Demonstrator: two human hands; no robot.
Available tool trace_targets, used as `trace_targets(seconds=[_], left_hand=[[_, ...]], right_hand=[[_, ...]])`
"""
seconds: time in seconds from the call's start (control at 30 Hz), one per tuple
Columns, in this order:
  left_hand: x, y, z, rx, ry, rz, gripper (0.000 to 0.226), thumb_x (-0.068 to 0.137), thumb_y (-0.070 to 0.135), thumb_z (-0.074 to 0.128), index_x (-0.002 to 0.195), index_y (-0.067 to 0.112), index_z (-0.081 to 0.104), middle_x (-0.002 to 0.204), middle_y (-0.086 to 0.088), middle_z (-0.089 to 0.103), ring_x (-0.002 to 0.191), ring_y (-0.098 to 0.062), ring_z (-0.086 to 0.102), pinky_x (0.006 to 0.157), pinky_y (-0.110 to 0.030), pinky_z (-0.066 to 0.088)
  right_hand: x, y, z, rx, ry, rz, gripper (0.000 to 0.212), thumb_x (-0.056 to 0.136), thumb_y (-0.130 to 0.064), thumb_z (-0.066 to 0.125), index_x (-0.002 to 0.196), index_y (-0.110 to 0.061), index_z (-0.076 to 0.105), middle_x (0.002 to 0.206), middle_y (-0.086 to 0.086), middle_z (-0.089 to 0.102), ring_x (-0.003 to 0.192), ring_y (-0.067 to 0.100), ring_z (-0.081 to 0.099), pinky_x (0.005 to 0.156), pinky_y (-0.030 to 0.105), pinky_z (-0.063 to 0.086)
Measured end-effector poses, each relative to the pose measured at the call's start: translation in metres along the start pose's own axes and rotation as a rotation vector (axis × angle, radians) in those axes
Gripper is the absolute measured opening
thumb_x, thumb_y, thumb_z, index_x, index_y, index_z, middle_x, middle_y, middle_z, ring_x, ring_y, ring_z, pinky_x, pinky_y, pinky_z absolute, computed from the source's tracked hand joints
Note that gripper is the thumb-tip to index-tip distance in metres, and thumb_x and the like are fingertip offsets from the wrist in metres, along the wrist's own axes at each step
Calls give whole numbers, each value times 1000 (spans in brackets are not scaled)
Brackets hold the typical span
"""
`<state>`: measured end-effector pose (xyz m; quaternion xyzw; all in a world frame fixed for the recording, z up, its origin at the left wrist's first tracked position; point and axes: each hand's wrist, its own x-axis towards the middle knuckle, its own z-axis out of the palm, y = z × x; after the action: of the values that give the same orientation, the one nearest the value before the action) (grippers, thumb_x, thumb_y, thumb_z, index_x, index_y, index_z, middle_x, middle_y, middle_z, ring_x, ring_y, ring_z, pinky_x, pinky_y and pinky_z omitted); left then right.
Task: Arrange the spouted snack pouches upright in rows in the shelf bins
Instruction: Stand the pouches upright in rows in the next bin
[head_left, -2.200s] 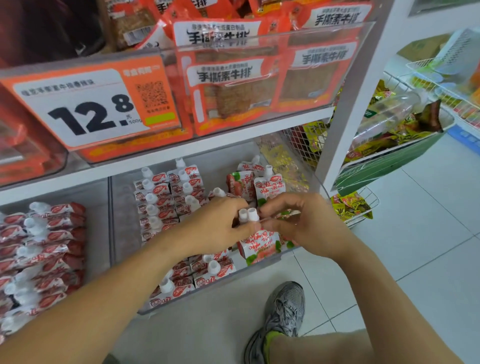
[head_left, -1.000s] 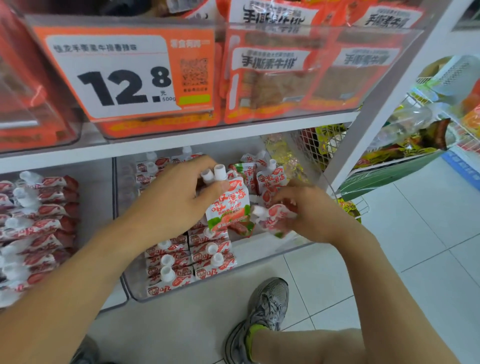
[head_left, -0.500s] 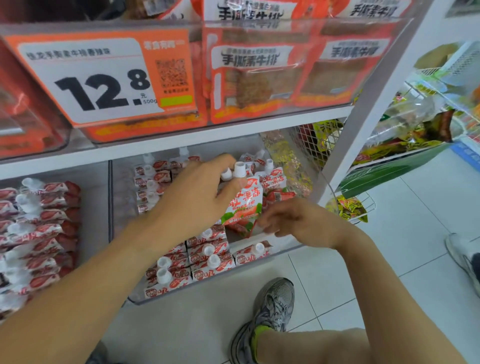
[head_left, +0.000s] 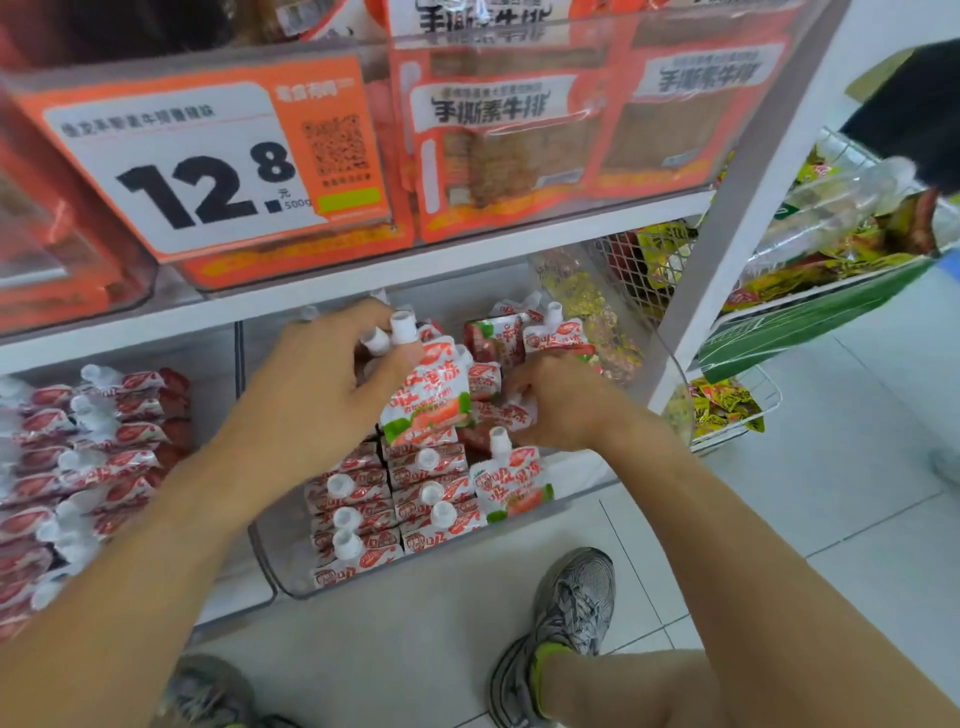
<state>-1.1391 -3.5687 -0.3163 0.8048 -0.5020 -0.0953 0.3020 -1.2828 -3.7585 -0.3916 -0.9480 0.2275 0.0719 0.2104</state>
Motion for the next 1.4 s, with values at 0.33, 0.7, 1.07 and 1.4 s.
trace_targets(seconds=[0.33, 0.7, 1.07, 1.4], left_hand=[[-1, 4, 3, -34, 13, -3, 29, 94, 44, 51, 90, 16, 60, 66, -4, 62, 58, -20, 58, 58, -45, 46], [0, 6, 2, -39, -3, -2, 26, 93, 42, 52, 94, 18, 62, 66, -4, 61, 58, -18, 54, 57, -35, 43], [1, 6, 4, -52, 2, 18, 23, 94, 38, 55, 88, 17, 61, 59, -2, 55, 57, -18, 49, 52, -28, 35], [5, 9, 5, -69, -1, 41, 12, 93, 40, 56, 89, 29, 60, 65, 3, 60, 58, -11, 53, 55, -28, 40]], right_hand=[[-8, -8, 0, -58, -299, 65, 115, 59, -63, 83, 151, -18, 30, 157, 2, 31, 145, 23, 26, 119, 36, 25], [-17, -13, -2, 11, -305, 109, 103, 63, -65, 79, 147, -17, 43, 149, 0, 47, 136, 23, 45, 113, 34, 35], [-22, -7, 14, 410, 170, 390, 37, 58, -21, 95, 71, -15, 61, 75, -2, 65, 71, 17, 61, 65, 25, 47], [-30, 9, -4, 702, 154, 362, 52, 54, 5, 91, 93, -9, 59, 80, 0, 65, 66, 11, 60, 56, 17, 51]])
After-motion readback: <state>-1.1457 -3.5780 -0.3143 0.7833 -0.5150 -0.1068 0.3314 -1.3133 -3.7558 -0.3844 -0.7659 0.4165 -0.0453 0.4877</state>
